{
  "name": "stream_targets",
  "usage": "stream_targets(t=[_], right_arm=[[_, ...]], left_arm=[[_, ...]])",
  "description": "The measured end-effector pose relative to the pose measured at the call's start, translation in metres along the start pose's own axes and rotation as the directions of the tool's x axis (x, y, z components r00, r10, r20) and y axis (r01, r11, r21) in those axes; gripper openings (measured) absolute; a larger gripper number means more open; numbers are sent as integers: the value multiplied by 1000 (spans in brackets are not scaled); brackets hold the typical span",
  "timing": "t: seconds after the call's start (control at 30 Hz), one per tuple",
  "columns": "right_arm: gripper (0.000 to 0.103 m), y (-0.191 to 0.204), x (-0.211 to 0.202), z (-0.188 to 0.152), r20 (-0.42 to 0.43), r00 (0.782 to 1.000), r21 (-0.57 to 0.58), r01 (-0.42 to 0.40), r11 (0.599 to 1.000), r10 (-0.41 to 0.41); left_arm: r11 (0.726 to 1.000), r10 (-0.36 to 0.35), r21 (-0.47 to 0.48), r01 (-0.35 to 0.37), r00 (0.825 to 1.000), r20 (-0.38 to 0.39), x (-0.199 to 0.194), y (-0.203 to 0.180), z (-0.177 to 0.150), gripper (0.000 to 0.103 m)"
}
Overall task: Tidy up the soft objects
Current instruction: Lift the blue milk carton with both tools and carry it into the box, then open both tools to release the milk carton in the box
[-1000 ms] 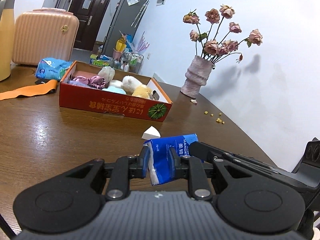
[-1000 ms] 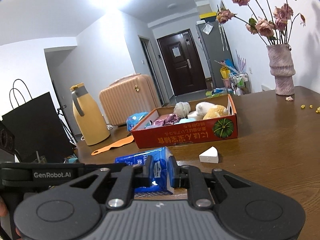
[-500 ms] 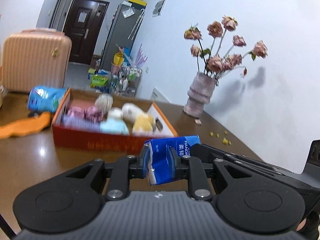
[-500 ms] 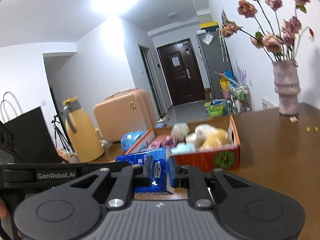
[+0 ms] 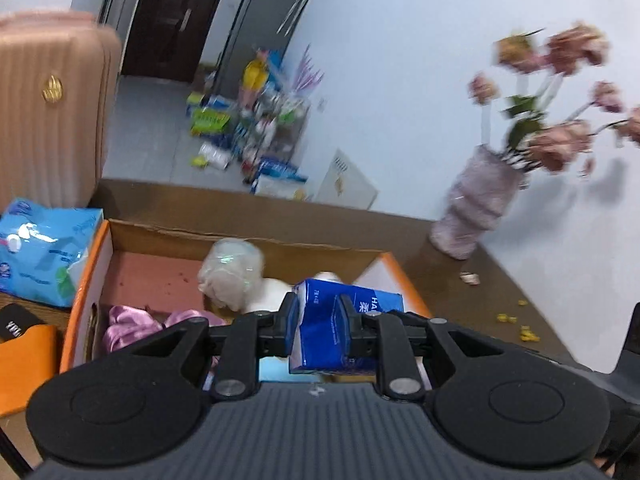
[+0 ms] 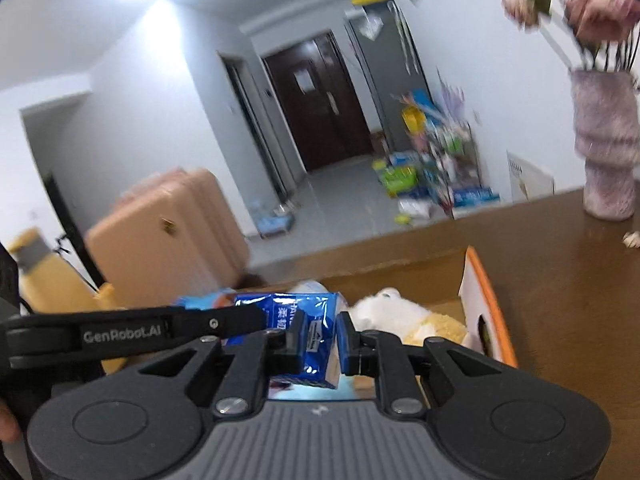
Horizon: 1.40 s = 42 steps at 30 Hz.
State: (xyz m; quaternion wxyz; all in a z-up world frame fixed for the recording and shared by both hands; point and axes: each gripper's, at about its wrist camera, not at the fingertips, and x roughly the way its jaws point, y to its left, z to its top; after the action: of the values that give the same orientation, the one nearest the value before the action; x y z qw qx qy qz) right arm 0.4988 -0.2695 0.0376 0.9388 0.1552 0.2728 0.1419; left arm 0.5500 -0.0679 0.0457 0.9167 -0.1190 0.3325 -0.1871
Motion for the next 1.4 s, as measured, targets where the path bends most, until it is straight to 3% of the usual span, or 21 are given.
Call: stream_targets(t=[0.13, 0.27, 0.53, 0.6, 0.77, 0.9, 1.1, 1.17, 1.3, 1.4], right_arm=[[15, -6, 54, 0, -81, 996, 22, 24, 999, -23], [14, 1, 95, -6, -179, 981, -40, 73, 997, -79], [15, -5, 120, -10, -281, 957, -26, 69, 997, -73], [23, -4, 115, -6, -289, 955, -18, 66, 998, -69], [26, 2, 61, 12, -193, 978, -77, 60, 995, -74], [36, 9, 11, 20, -132, 988, -138, 59, 989, -78], [43, 10, -69, 20, -50, 995, -209, 72, 975, -84], [46, 9, -91, 17, -24, 995, -221, 87, 971, -94], [50, 7, -132, 8, 5, 996, -224, 83, 971, -84], [52, 10, -161, -1, 34, 997, -236, 78, 969, -72]], left_arm=[[997, 72, 27, -70, 996, -55, 46, 24, -2, 21], [992, 122, 28, -119, 981, -151, 75, 39, -12, 19], [987, 160, 41, -155, 967, -200, 79, 42, -10, 22], [986, 164, 50, -158, 969, -183, 69, 40, -13, 27], [979, 187, 98, -176, 975, -117, 22, 24, -15, 41], [971, 201, 140, -193, 978, -52, -29, 10, -17, 43], [956, 247, 149, -253, 967, 55, -114, -2, -28, 53], [952, 255, 149, -266, 963, 84, -138, -9, -34, 61], [946, 264, 158, -283, 955, 132, -176, -27, -51, 64], [942, 265, 162, -295, 946, 185, -205, -42, -72, 74]])
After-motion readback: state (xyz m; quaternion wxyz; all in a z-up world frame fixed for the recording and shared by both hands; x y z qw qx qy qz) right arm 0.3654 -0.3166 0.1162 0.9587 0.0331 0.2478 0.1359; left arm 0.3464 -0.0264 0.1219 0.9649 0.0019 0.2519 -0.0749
